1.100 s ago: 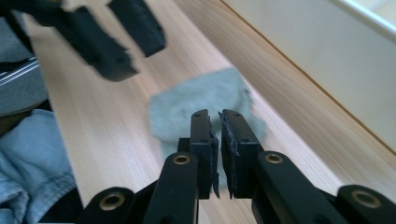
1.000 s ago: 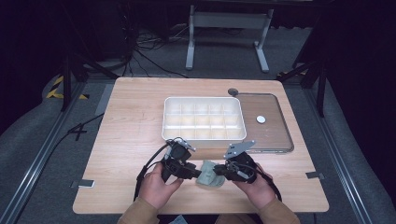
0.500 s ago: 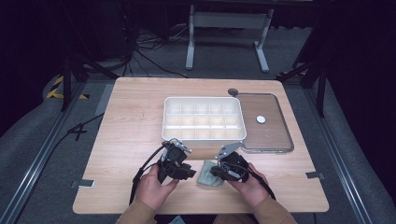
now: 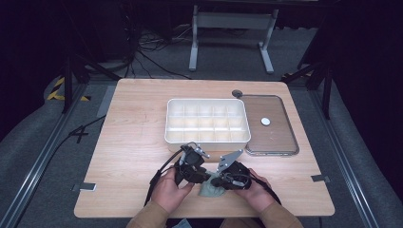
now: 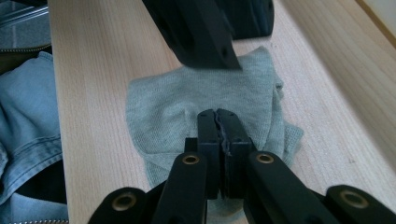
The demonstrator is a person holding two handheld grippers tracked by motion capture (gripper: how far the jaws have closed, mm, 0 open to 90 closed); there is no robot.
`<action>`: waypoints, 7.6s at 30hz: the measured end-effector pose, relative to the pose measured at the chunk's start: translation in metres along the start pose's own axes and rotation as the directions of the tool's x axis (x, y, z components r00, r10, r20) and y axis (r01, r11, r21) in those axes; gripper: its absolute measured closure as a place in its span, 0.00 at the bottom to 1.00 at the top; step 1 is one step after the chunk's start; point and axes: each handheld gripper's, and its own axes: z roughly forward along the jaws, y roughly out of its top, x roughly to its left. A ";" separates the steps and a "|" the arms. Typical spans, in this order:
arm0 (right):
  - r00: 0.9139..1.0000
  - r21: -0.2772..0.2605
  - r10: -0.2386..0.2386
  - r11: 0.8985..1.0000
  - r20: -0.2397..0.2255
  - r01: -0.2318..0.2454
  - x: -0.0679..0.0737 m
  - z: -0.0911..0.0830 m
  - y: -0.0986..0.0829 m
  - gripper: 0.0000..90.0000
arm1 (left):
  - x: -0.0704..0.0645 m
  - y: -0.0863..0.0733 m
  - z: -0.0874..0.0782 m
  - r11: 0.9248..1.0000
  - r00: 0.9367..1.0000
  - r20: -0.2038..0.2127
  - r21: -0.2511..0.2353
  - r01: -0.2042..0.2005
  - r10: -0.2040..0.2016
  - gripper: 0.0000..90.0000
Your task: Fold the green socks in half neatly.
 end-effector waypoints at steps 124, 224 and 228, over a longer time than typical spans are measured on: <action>0.990 -0.064 0.123 0.991 0.075 -0.118 0.018 -0.004 -0.009 0.94 | -0.018 -0.026 0.005 0.958 0.957 0.054 0.008 -0.287 0.286 0.72; 0.953 -0.013 0.302 0.953 0.009 -0.302 0.002 -0.038 -0.047 0.95 | -0.054 0.019 0.030 0.874 0.873 0.056 -0.066 -0.482 0.485 0.69; 0.970 0.021 0.235 0.971 0.060 -0.237 0.003 -0.053 -0.047 0.90 | -0.057 0.024 0.034 0.870 0.868 0.061 -0.046 -0.491 0.493 0.69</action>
